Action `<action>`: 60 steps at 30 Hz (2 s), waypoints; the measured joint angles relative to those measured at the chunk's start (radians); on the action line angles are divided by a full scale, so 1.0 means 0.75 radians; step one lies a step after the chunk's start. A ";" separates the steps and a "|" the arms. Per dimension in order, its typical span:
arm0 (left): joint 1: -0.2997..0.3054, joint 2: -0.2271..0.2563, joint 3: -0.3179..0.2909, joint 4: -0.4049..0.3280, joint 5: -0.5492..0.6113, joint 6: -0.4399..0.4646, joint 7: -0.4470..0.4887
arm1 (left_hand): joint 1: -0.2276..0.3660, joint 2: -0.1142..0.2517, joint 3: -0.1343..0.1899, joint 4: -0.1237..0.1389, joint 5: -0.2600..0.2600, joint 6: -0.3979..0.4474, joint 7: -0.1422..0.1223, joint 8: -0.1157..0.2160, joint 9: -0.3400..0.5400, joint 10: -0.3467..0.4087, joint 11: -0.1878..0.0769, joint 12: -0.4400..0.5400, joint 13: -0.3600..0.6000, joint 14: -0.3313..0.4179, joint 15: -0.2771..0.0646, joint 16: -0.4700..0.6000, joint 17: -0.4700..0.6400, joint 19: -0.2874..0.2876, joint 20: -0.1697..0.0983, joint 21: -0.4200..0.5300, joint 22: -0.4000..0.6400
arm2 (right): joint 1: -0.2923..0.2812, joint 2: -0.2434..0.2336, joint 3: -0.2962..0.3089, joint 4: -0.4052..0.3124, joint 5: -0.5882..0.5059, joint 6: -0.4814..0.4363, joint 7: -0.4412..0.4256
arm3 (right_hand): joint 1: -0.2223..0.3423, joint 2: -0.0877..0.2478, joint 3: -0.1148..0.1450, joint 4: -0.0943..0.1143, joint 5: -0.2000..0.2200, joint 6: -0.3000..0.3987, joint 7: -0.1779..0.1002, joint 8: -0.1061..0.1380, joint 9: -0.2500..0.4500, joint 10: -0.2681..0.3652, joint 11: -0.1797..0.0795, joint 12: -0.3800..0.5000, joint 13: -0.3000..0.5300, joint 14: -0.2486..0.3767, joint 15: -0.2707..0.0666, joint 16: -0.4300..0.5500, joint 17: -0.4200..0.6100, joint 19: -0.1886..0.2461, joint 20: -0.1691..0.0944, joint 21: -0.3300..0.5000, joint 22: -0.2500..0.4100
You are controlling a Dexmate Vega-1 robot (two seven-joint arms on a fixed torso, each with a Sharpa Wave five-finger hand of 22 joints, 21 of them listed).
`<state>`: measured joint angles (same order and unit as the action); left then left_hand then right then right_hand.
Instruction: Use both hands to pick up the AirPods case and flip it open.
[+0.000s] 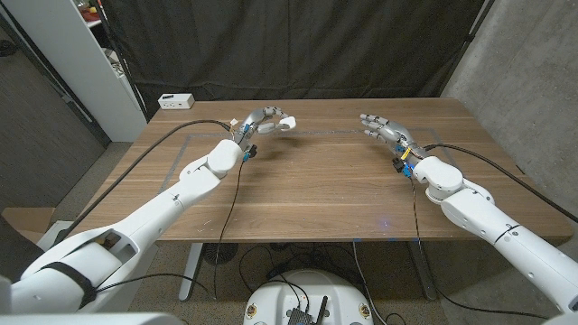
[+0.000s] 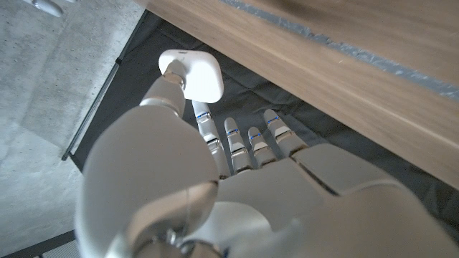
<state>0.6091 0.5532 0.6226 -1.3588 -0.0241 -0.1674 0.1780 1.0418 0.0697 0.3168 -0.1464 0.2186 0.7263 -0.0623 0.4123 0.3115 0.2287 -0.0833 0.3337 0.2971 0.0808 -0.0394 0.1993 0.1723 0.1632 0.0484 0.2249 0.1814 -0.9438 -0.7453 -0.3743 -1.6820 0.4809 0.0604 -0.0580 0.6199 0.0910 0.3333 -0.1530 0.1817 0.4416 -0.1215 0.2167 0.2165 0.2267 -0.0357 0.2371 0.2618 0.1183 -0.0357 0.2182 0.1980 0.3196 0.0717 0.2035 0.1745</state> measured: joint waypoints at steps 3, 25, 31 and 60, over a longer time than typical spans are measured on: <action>-0.012 -0.003 0.000 0.000 0.000 0.000 0.000 | 0.002 -0.002 -0.003 0.003 0.000 0.051 0.002 0.002 0.000 -0.005 0.005 0.000 0.000 0.000 0.000 -0.005 0.000 0.000 0.000 0.000 0.000 | 0.003 -0.001 -0.002 -0.002 0.013 -0.064 0.031 | 0.000 0.000 0.000 0.000 0.000 0.005 0.026 0.000 0.000 -0.003 0.013 0.000 0.001 0.000 0.000 0.000 0.000 0.005 0.000 0.000 0.000; -0.068 -0.055 -0.010 0.052 -0.025 -0.168 -0.099 | 0.044 0.023 -0.035 -0.002 -0.010 0.142 0.019 0.183 0.000 0.030 -0.011 0.000 0.000 0.024 0.004 -0.005 0.000 0.017 -0.002 0.000 0.000 | 0.293 0.084 -0.214 0.098 -0.027 -0.197 0.215 | 0.040 -0.040 -0.022 -0.011 0.000 -0.050 0.095 -0.018 -0.004 -0.036 0.026 -0.016 0.014 -0.018 -0.004 -0.006 0.000 0.017 -0.008 0.000 0.000; -0.083 -0.070 -0.010 0.070 -0.041 -0.196 -0.121 | 0.053 0.018 -0.035 -0.002 -0.010 0.152 0.019 0.185 0.000 0.032 -0.013 0.000 0.000 0.031 -0.002 -0.005 0.000 0.017 -0.002 0.000 0.000 | 0.329 0.102 -0.235 0.113 -0.058 -0.200 0.223 | 0.060 -0.046 -0.018 -0.018 0.000 -0.042 0.103 -0.018 -0.004 -0.036 0.026 -0.015 0.014 -0.018 -0.003 -0.006 0.000 0.017 -0.008 0.000 0.000; -0.124 -0.100 0.026 0.092 0.004 -0.199 -0.156 | 0.079 0.022 -0.057 -0.002 -0.005 0.156 0.019 0.194 0.000 0.038 -0.006 0.000 0.000 0.035 0.003 -0.005 0.000 0.017 -0.002 0.000 0.004 | 0.456 0.186 -0.310 0.147 -0.159 -0.246 0.214 | 0.165 -0.056 -0.016 -0.020 -0.006 0.179 0.159 0.055 -0.006 0.192 0.037 0.060 0.032 0.158 -0.005 0.045 0.000 0.123 -0.017 0.021 0.007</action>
<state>0.5159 0.4785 0.6420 -1.2898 -0.0212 -0.3164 0.0613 1.1012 0.0864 0.2740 -0.1480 0.2148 0.8432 -0.0479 0.5577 0.3116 0.2573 -0.0878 0.3337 0.2973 0.1073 -0.0375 0.1955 0.1725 0.1757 0.0465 0.2249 0.1841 -0.6017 -0.6057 -0.6064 -1.5714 0.3614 -0.1240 0.1023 0.7433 0.0486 0.3212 -0.1679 0.1772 0.5760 -0.0024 0.2579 0.2119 0.3703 -0.0079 0.2819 0.2860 0.2370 -0.0396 0.2518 0.1980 0.4119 0.0590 0.2190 0.1794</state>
